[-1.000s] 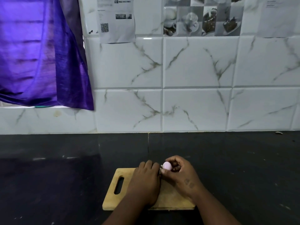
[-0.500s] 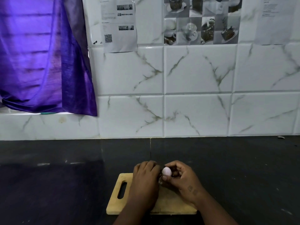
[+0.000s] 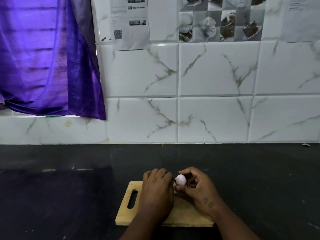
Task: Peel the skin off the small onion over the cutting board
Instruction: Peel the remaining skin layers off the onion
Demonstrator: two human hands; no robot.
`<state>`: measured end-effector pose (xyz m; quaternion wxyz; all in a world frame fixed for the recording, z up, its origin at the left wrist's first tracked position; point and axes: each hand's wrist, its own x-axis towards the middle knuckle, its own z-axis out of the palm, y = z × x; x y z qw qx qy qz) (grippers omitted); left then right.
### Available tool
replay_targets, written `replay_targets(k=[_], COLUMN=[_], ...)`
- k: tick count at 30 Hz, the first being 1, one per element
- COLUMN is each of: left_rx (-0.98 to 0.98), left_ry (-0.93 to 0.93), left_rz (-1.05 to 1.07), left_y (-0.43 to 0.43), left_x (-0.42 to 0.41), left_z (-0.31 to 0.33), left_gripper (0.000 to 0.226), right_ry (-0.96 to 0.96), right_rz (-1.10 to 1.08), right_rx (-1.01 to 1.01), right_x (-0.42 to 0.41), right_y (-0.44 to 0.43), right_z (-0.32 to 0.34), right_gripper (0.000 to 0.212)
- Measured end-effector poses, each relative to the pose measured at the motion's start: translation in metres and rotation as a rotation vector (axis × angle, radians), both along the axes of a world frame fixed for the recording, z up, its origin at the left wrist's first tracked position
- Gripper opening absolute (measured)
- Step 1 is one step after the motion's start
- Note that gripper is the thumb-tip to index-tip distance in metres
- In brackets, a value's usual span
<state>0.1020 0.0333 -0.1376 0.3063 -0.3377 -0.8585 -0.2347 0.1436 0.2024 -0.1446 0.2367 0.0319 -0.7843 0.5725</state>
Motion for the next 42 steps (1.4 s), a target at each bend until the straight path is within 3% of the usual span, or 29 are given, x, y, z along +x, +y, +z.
replay_targets(k=[5,8,15,22,28,34,36,38,42], left_rx=[0.113,0.075,-0.043,-0.057,-0.013,0.012,0.015,0.037,0.048], left_ry=[-0.042,-0.101,-0.144,-0.158,-0.190,-0.170,-0.177,-0.187,-0.164], left_rz=[0.063,0.027,-0.038,-0.037,0.017,-0.071,-0.073,-0.063,-0.070], left_y=[-0.0023,-0.0037,-0.0017,-0.0029,-0.0011,-0.0027,-0.0036,-0.0041,-0.0032], left_x=[-0.0033,-0.0059,-0.0046,-0.0041,-0.0066,-0.0052,-0.0039,-0.0031,-0.0010], left_z=[0.0011,-0.0014,0.0009,0.0055,0.0031,0.0020,0.0038,0.0050,0.0064], left_gripper=[0.024,0.031,0.011,0.030,0.012,0.041,0.032,0.009,0.012], right_ry=[0.024,0.030,0.001,0.068,0.120,0.087,0.078,0.075,0.064], right_rz=[-0.045,-0.029,0.022,0.002,-0.002,0.024,0.030,0.034,0.035], right_rx=[0.033,-0.018,-0.051,0.034,-0.127,-0.143,-0.140,-0.135,-0.135], right_x=[0.0000,-0.0003,-0.0002,0.0048,0.0018,-0.0013,-0.0020,-0.0016,-0.0014], right_y=[-0.0002,-0.0012,-0.0038,-0.0075,-0.0048,-0.0043,-0.0032,-0.0035,-0.0046], right_z=[0.0011,0.0007,0.0006,0.0061,0.0069,0.0050,0.0040,0.0038,0.0037], right_gripper=[0.036,0.037,0.039,0.040,0.044,0.042,0.041,0.042,0.041])
